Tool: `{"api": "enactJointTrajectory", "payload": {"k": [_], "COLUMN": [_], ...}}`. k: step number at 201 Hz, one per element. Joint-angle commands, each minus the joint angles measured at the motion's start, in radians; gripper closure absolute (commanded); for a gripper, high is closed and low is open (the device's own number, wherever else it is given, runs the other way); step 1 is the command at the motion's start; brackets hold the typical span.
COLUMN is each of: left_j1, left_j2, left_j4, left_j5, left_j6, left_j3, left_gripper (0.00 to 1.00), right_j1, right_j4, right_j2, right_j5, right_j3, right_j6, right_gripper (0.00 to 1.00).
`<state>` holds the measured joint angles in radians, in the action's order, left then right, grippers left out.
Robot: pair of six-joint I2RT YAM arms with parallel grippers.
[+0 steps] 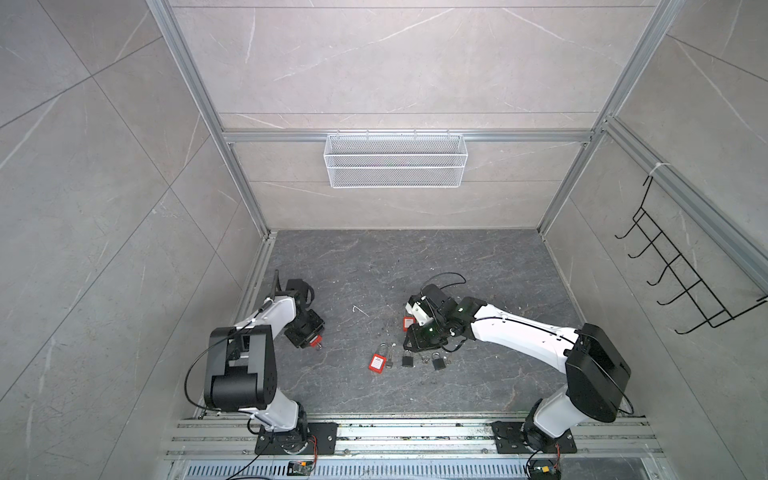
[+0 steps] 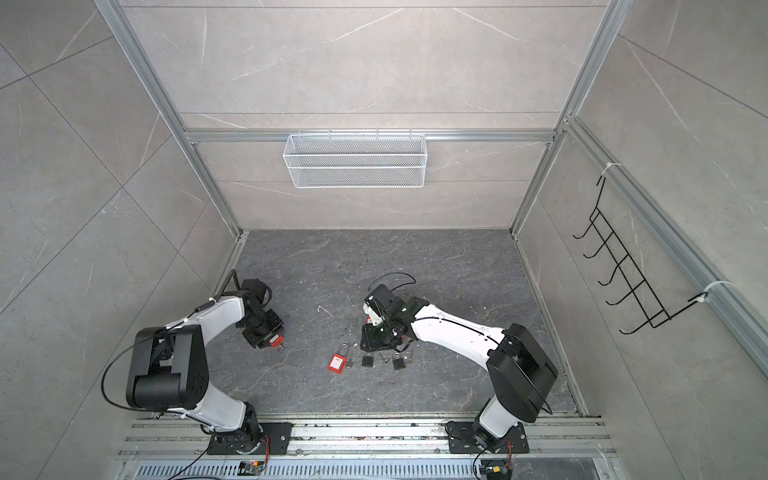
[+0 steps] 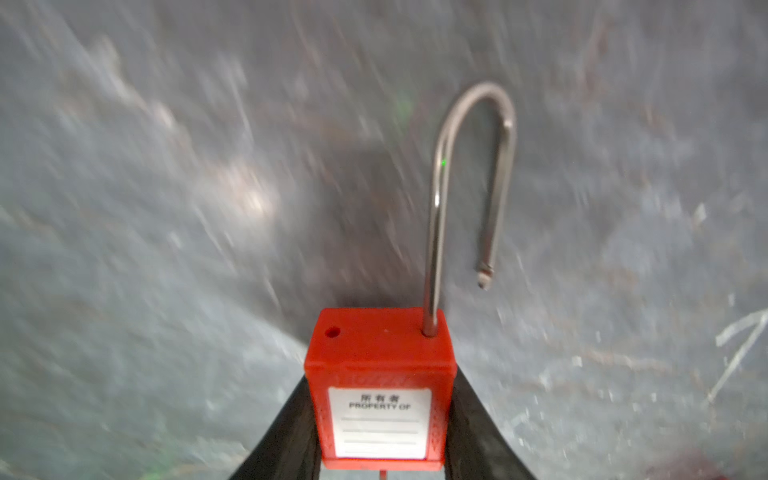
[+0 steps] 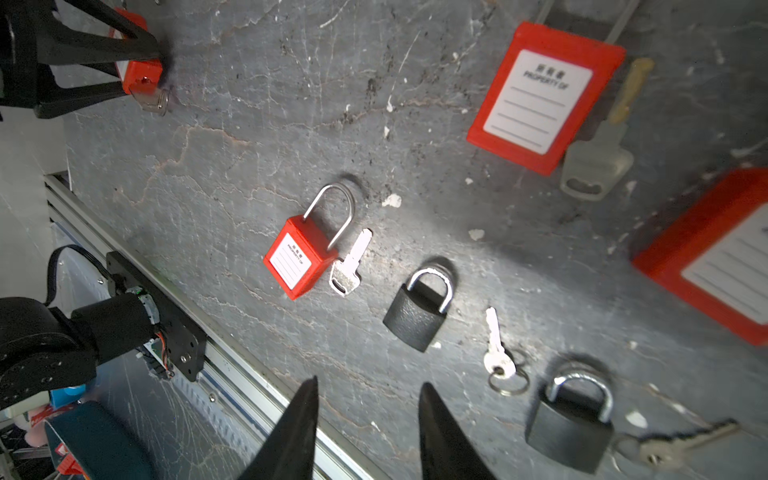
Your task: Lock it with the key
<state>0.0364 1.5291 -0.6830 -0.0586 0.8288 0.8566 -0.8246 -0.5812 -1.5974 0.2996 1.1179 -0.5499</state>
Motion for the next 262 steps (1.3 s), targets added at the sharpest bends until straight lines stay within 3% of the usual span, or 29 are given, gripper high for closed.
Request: {"api": "enactJointTrajectory", "payload": {"k": [1,39,93,122,168,196,235,262], "left_j1": [0.089,0.269,0.387,0.409,0.414,0.33,-0.012,-0.185], "left_j2": [-0.08,-0.058,0.026,0.05,-0.086,-0.231,-0.353,-0.359], "left_j4": [0.037,0.09,0.12,0.152,0.08,0.081,0.04,0.017], "left_j5": [0.016,0.071,0.1,0.08,0.168,0.16,-0.053,-0.169], "left_j6": [0.239,0.482,0.556,0.554,0.472,0.273,-0.047,-0.224], "left_j3": [-0.036,-0.062,-0.008,0.0,0.039,0.04,0.027,0.054], "left_gripper": [0.66,0.67,0.65,0.43,0.25,0.22,0.21,0.21], "right_j1": [0.005,0.006,0.006,0.005,-0.018,-0.094,-0.178,-0.193], "right_j4": [-0.087,-0.114,-0.085,-0.059,-0.004,0.061,0.19,0.151], "right_j2": [0.045,0.078,0.107,0.093,0.11,0.091,-0.015,-0.209], "right_j5": [-0.065,-0.119,-0.122,-0.108,-0.131,-0.16,-0.198,-0.198], "right_j3": [0.017,0.008,-0.043,-0.055,-0.022,0.026,0.1,0.265], "right_j6": [0.072,0.105,0.105,0.097,0.202,0.359,0.518,0.55], "right_gripper": [0.58,0.58,0.58,0.58,0.57,0.56,0.53,0.5]}}
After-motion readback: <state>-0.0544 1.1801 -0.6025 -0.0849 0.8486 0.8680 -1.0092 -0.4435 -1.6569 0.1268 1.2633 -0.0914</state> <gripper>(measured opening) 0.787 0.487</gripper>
